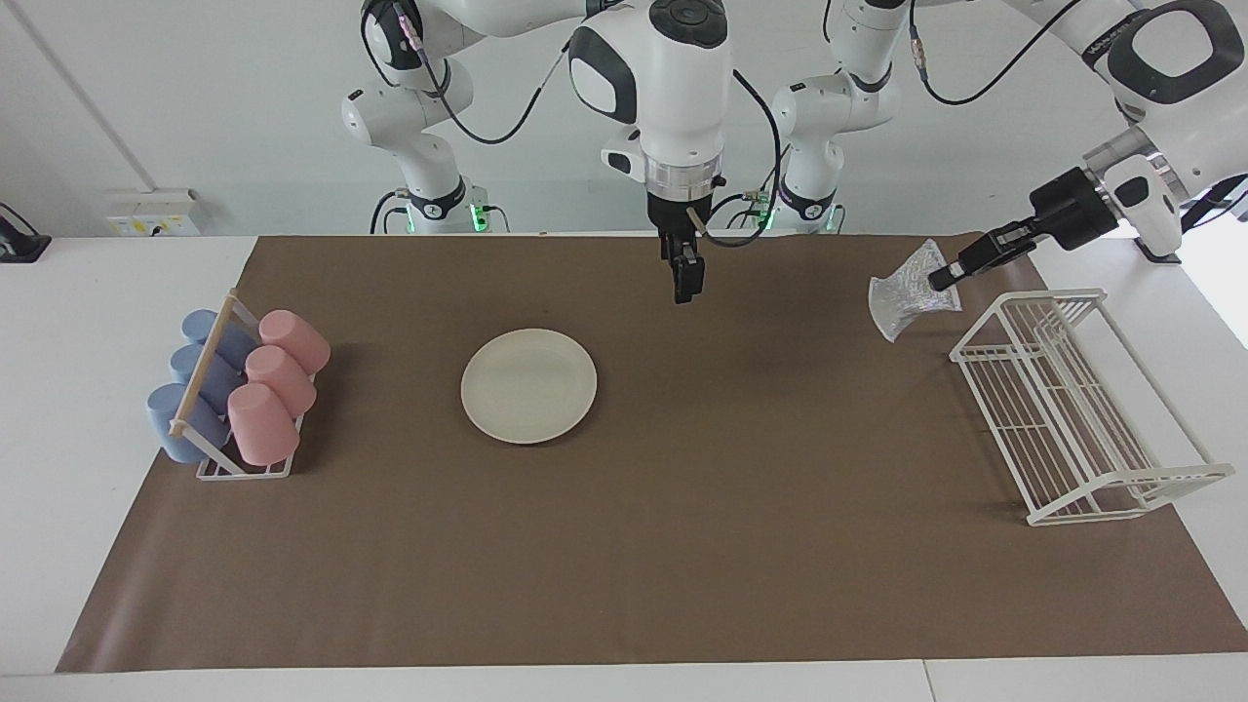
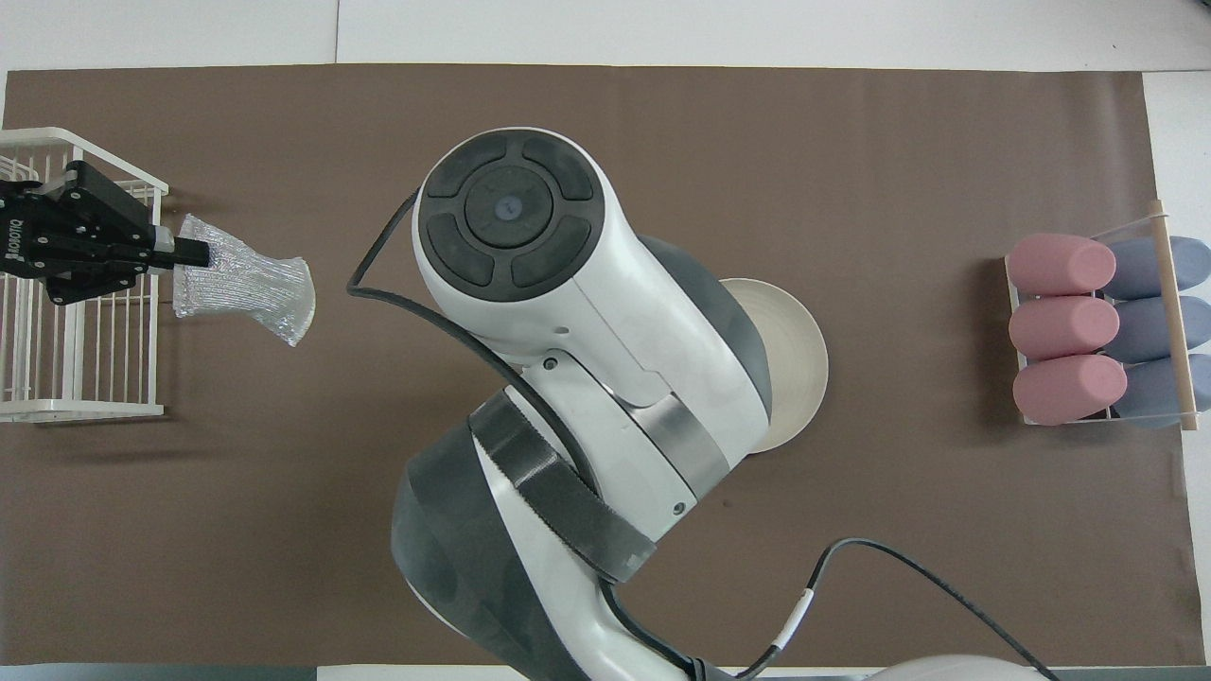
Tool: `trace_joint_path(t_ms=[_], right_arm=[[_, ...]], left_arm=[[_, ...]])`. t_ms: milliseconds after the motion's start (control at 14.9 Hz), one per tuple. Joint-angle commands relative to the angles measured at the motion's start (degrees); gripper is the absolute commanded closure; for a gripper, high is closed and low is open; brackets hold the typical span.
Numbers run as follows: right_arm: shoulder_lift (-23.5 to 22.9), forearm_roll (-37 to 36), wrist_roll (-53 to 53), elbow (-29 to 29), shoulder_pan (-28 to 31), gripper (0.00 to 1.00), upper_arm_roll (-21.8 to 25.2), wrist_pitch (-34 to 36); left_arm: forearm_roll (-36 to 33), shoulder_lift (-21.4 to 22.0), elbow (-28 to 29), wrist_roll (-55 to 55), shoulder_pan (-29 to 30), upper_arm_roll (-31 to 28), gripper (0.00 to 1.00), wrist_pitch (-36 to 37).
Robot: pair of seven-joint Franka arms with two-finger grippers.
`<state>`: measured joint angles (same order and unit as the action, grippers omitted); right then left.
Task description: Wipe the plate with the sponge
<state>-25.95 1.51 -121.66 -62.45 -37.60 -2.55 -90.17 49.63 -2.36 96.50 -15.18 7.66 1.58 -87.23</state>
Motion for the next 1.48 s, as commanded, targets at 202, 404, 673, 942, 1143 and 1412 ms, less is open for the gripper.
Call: trace_joint_path(t_ms=[202,404,673,942,1143,1412], right_arm=[[1.43,-0.37,0.37,-1.45,0.69,0.17,0.26,0.16],[1.78,-0.55,-0.07,-1.62,0.6,0.17,0.26,-0.09],[1.87,-0.2,-0.5,-1.63,0.78,0.0,0.27,0.17],[1.96,-0.02,-1.83,-1.8,0.69,0.0,0.26,0.78],[1.96,-0.11,-3.32,-1.97,0.95,0.0,0.26,-1.49],[2.4,0.59,-5.86,-2.85,0.25,0.01,0.0,-2.28]], left_arm=[[18.81,3.77,18.35,19.1,-0.54,-0.17,1.0,-2.07],[26.2,3.94,24.41,26.32,-2.21,-0.08,1.0,-1.54],[32.97,4.21,29.44,31.88,-3.34,0.0,1.0,-0.3],[36.33,3.59,30.06,33.11,-5.71,0.09,1.0,-0.66],[38.17,3.59,30.06,33.2,-7.56,0.09,1.0,-1.62],[39.22,3.5,30.06,33.37,-9.32,0.18,1.0,-3.11]])
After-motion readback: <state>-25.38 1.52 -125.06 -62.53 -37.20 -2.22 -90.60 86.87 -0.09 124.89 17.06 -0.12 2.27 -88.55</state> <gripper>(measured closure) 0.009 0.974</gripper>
